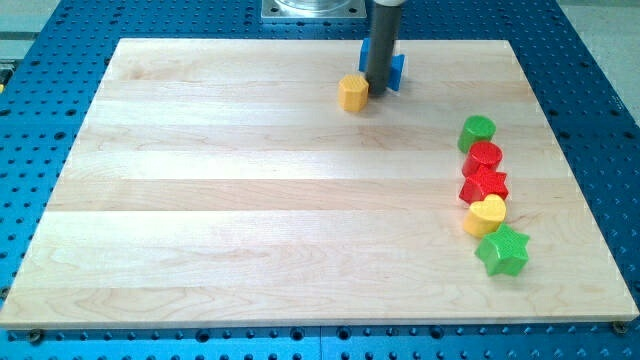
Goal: Place the triangle above the green circle
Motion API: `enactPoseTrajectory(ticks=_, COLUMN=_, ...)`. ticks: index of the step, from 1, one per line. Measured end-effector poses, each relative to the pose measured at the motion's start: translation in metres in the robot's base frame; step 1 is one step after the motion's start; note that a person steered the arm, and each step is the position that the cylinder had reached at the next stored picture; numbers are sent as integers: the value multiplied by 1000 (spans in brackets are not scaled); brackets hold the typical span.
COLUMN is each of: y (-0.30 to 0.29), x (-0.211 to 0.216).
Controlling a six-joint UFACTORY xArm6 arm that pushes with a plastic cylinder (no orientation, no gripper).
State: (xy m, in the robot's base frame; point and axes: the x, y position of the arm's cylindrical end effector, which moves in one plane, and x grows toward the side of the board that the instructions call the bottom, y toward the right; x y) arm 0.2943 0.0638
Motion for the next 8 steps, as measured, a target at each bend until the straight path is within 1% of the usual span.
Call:
enactPoseTrajectory(ticks=1, y=-30, x=-7)
enactPoseTrajectory(ticks=2, y=24, x=-15)
enactPoseTrajectory(ticks=3, y=46, x=-33)
enactPoseTrajectory(ticks=4, y=53, x=-58)
enactPoseTrajectory(ticks=5, y=42, x=-62)
enactPoseTrajectory(ticks=6, y=63, x=-62)
enactPoseTrajectory(ticks=7, y=112, x=-9)
enactPoseTrajectory(ticks=8, y=109, x=-7)
